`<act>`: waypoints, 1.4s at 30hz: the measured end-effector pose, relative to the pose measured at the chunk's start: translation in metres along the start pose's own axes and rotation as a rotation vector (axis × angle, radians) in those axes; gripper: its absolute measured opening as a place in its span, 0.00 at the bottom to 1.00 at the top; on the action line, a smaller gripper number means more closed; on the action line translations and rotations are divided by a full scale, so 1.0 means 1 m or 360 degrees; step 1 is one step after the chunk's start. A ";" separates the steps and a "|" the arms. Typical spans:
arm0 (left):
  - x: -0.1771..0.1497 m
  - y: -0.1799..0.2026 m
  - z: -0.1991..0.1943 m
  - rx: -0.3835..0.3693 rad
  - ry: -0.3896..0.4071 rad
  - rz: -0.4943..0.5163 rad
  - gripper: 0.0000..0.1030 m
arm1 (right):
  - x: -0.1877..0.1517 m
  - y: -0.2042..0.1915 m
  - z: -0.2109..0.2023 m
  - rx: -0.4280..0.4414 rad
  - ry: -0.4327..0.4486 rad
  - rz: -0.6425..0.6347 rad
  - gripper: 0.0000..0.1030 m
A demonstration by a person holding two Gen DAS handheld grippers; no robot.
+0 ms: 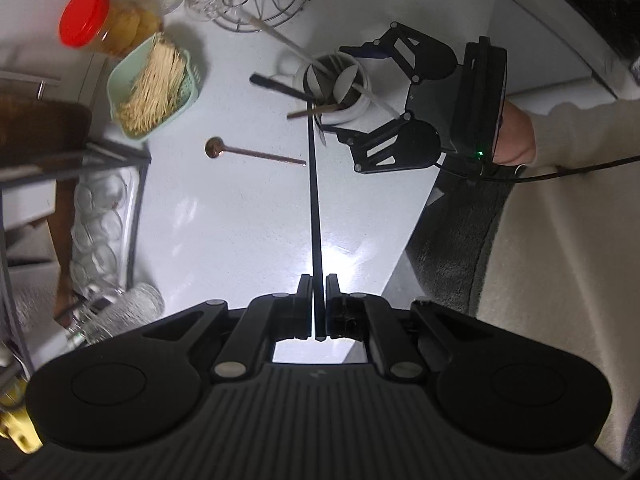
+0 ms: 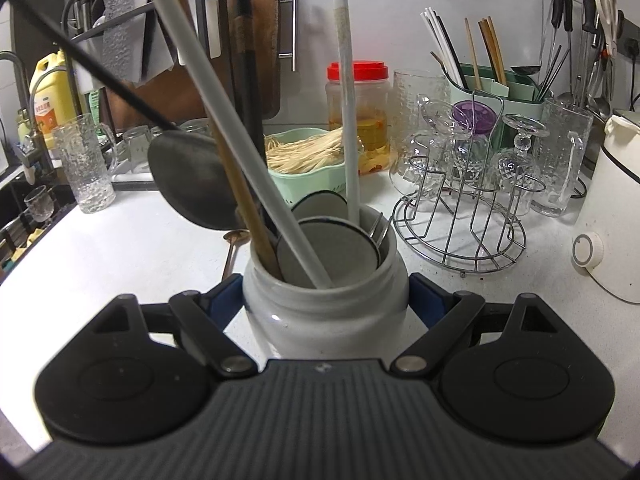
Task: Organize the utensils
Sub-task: 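Carry the black chopstick with the left gripper over the jar, then lower the black chopstick into the white jar and open the left gripper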
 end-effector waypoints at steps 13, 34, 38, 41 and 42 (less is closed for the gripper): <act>0.067 0.023 -0.005 0.0134 0.0095 0.0250 0.07 | 0.000 -0.002 -0.002 -0.0040 0.0007 0.0019 0.87; 0.078 0.011 0.019 0.0034 0.0298 0.0059 0.14 | 0.002 -0.002 -0.001 -0.0064 -0.0046 0.0049 0.87; 0.057 0.003 0.008 0.0023 0.0470 -0.0104 0.29 | 0.003 -0.002 0.000 -0.0054 -0.0058 0.0030 0.87; 0.040 -0.005 0.002 -0.0021 0.0614 -0.0268 0.36 | 0.004 -0.002 0.001 -0.0056 -0.0073 0.0026 0.87; 0.033 -0.008 0.000 -0.0052 0.0676 -0.0339 0.38 | 0.004 -0.002 0.002 -0.0057 -0.0079 0.0022 0.88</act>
Point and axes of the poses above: each gripper's, at about its wrist camera, not at the fingertips, and z roughly the way its jaws point, y to its right, x to its top, the point moved 7 cm from there along z, roughly the way its jaws point, and after that the axes turned 9 degrees about -z, right-handed, at the moved point
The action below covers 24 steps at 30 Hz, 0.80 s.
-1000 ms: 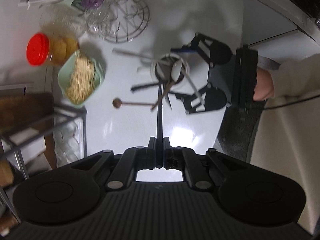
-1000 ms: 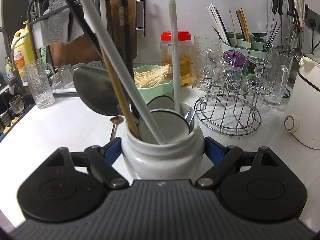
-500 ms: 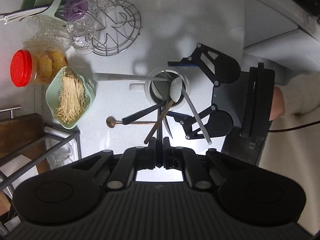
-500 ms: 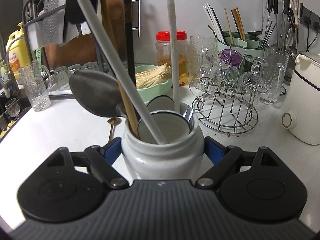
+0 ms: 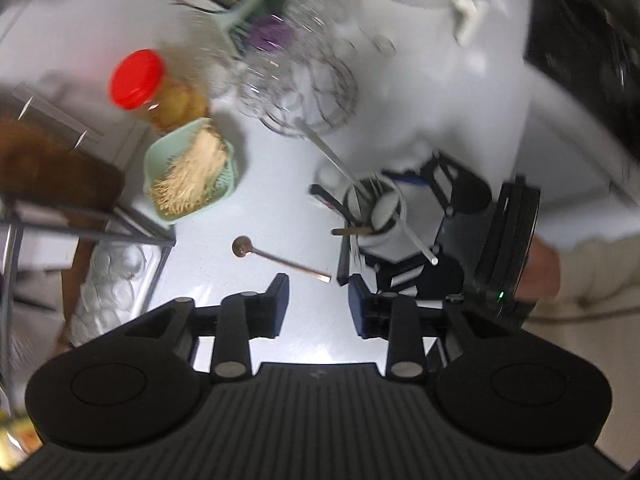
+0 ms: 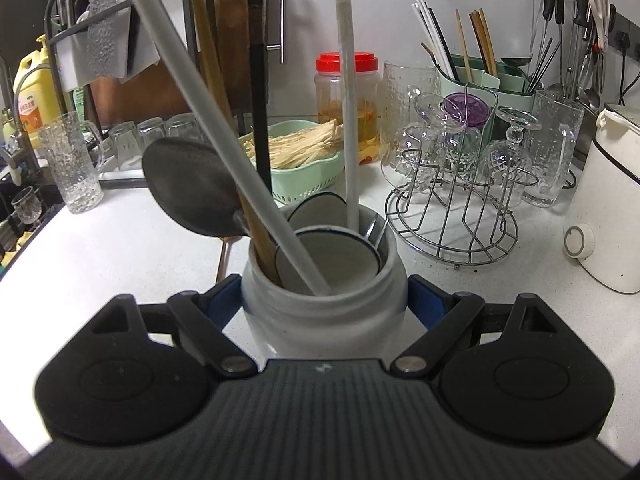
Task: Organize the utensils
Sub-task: 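Lower the black chopstick into the white jar and open the left gripper, then move the left gripper to the long copper spoon on the counter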
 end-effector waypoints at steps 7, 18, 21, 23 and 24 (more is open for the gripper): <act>-0.031 -0.036 0.005 -0.0072 0.0293 -0.0448 0.39 | 0.006 0.000 0.002 0.0089 -0.0007 -0.0012 1.00; -0.090 -0.066 0.050 -0.0099 0.0605 -0.0914 0.39 | 0.015 -0.003 -0.013 0.0152 0.0095 -0.0076 0.99; -0.107 -0.069 0.068 -0.0085 0.0671 -0.1029 0.39 | 0.017 -0.006 -0.016 0.0161 0.0117 -0.0129 0.99; -0.119 -0.072 0.081 -0.0114 0.0711 -0.1141 0.39 | 0.017 -0.008 -0.016 0.0158 0.0120 -0.0167 0.99; -0.125 -0.074 0.088 -0.0134 0.0721 -0.1206 0.39 | 0.017 -0.009 -0.016 0.0151 0.0116 -0.0186 0.99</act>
Point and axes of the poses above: each gripper's, at about its wrist camera, not at the fingertips, and z roughly the way its jaws point, y to its right, x to its top, the point moved 7 cm from there along z, roughly the way its jaws point, and after that the axes turned 9 degrees about -z, right-handed, at the moved point
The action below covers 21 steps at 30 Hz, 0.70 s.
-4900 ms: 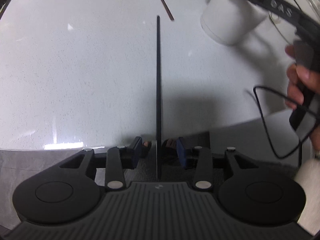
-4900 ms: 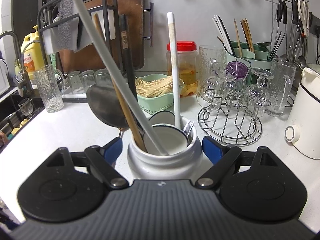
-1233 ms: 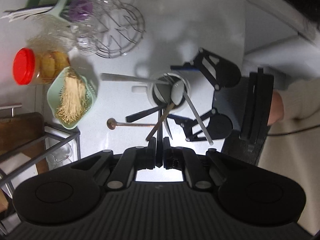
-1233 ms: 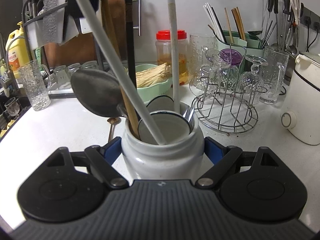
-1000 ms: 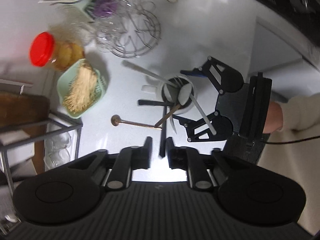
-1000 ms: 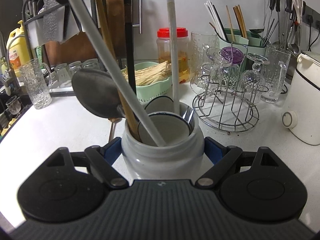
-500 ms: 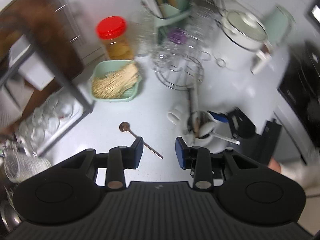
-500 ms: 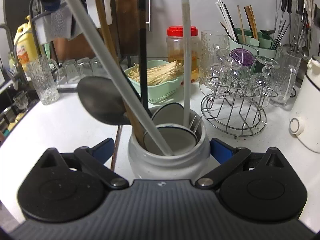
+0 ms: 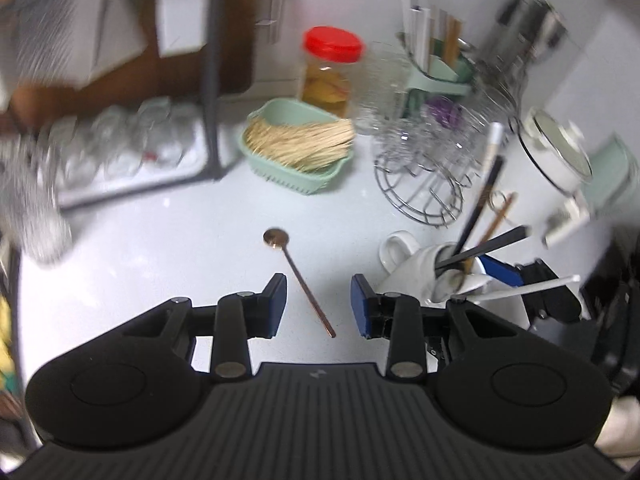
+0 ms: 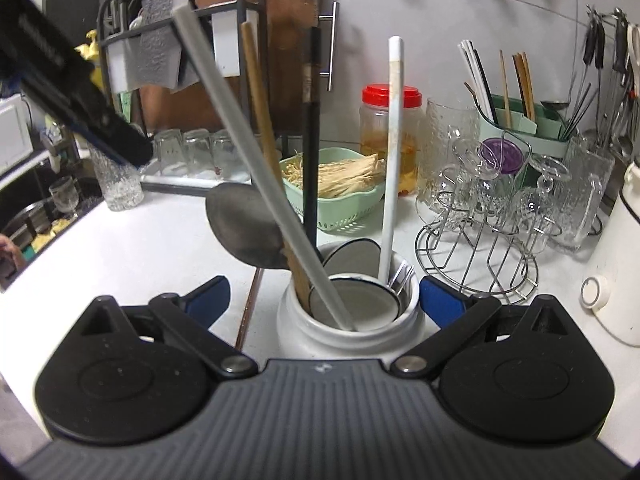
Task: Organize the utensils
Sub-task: 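Move the left gripper to the long copper spoon on the counter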
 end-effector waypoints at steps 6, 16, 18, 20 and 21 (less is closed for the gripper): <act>-0.023 -0.023 0.016 -0.0005 0.0100 -0.0228 0.39 | 0.002 0.001 0.003 -0.0084 -0.0008 -0.0053 0.96; -0.022 -0.037 0.091 -0.0057 0.0094 -0.0373 0.39 | -0.002 0.000 0.008 -0.0170 -0.0090 -0.0094 0.80; -0.021 -0.039 0.109 -0.0063 0.0059 -0.0387 0.39 | -0.002 -0.002 0.007 -0.0189 -0.0104 -0.0117 0.79; -0.018 -0.042 0.121 -0.0053 0.0057 -0.0402 0.39 | -0.002 -0.002 0.007 -0.0206 -0.0118 -0.0113 0.79; -0.016 -0.043 0.129 -0.0049 0.0048 -0.0402 0.38 | -0.003 -0.002 0.006 -0.0213 -0.0124 -0.0105 0.79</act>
Point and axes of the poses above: each gripper's, at about its wrist camera, not at the fingertips, and z roughly the way its jaws point, y to its right, x to its top, the point moved 7 cm from there along z, roughly the way its jaws point, and after that the axes turned 9 degrees about -z, right-handed, at the moved point
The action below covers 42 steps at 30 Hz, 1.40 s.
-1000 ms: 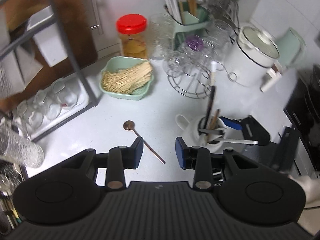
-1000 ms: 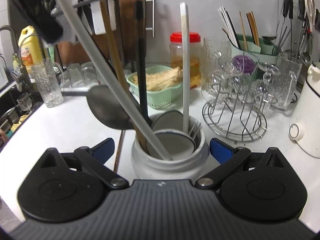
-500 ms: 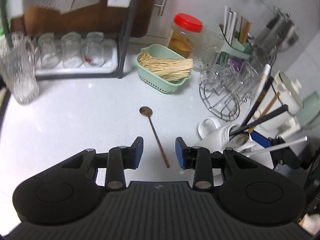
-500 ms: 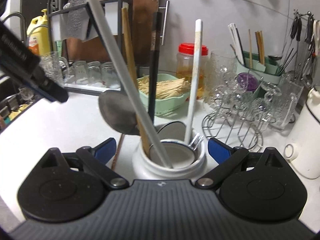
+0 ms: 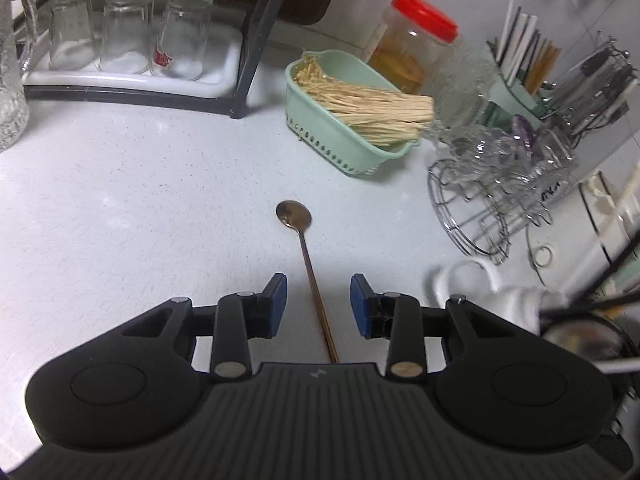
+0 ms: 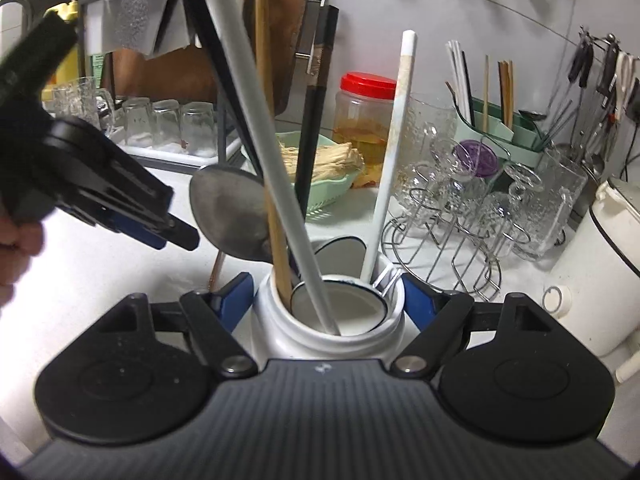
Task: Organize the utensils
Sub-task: 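Move the left gripper to the long copper spoon on the counter, then close the left gripper on the copper spoon's handle, then lift the copper spoon with the left gripper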
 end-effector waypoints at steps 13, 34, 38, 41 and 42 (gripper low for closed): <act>0.019 0.016 0.051 0.0285 -0.0041 0.0074 0.33 | -0.001 0.007 -0.002 0.0143 -0.0076 -0.0073 0.79; 0.054 0.042 0.100 0.0729 -0.0315 0.0090 0.07 | -0.008 0.019 -0.001 0.0367 0.0048 -0.0135 0.79; 0.053 0.050 0.104 0.0749 -0.0315 0.0231 0.04 | -0.007 0.019 0.002 0.0374 0.0075 -0.0124 0.79; 0.048 0.052 0.103 0.0751 -0.0330 0.0286 0.03 | -0.006 0.018 0.005 0.0378 0.0103 -0.0121 0.79; 0.045 0.053 0.102 0.0751 -0.0336 0.0319 0.03 | -0.005 0.016 0.006 0.0374 0.0111 -0.0125 0.79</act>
Point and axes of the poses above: each gripper's, at about its wrist camera, not at the fingertips, and z roughly the way its jaws point, y to its right, x to its top, the point moved 7 cm from there along z, roughly the way its jaws point, and after that the axes turned 9 degrees about -z, right-handed, at the moved point
